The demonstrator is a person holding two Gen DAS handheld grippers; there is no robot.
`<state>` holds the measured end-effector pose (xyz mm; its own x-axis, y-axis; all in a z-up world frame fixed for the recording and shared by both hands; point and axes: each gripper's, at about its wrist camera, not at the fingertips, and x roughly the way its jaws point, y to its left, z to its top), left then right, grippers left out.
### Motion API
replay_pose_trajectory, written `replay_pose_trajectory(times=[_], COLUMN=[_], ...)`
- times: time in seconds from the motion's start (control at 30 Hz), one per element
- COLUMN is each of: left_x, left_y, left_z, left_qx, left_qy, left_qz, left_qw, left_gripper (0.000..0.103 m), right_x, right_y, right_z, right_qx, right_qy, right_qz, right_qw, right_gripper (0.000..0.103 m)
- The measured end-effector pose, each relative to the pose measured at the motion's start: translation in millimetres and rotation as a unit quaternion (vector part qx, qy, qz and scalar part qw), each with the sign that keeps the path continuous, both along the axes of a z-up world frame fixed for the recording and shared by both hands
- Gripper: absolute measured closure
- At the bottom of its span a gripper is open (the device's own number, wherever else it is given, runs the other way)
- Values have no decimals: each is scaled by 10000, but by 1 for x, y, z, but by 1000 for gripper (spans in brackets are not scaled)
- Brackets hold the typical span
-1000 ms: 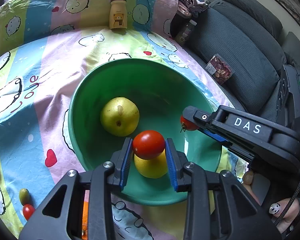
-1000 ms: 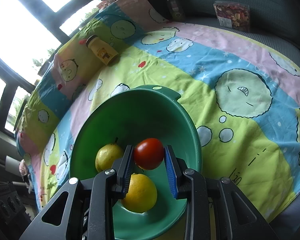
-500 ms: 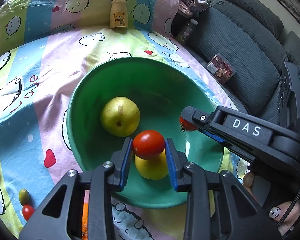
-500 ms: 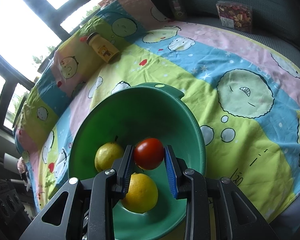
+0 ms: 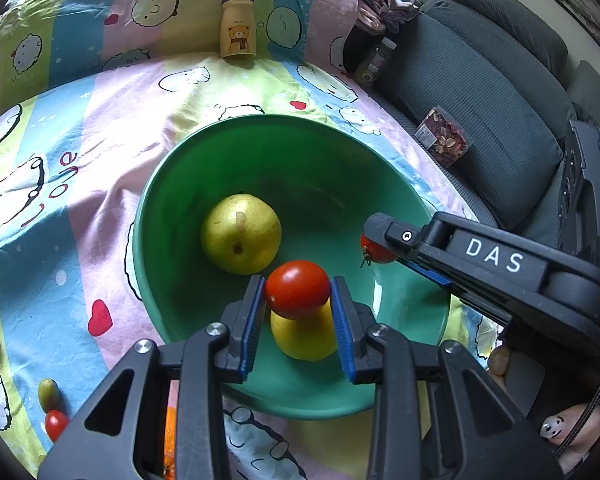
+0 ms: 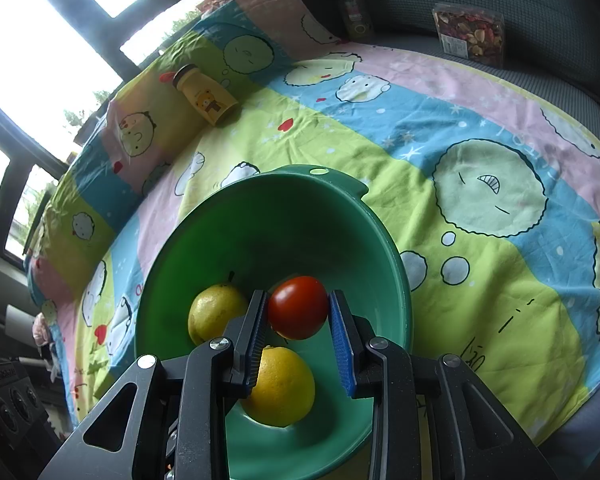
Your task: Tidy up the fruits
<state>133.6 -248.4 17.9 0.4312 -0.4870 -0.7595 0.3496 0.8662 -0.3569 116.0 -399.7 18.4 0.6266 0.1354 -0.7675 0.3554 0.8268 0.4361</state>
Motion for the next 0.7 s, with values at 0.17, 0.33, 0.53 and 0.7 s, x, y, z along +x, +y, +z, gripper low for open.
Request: replay_pose_trajectory(times=[0.17,0.33,0.53,0.7], left_x=[0,1,1,1], left_y=[0,0,0,0], left_z=[0,0,0,0], left_qx=[45,42,43,51], left_qy=[-12,1,7,6], left_qz=[1,10,20,28], left_qw=[10000,10000,10000,10000], left_gripper=[70,70,70,70], right_x=[0,0,0,0], right_y=[-1,1,-2,-1], right_z=[0,0,0,0], right_qx=[-17,-17,-38,-54], right_qy=[13,16,30,41], right_qz=[2,-2,-20,-16], right_qw=[10000,10000,10000,10000], right_gripper=[70,70,70,70])
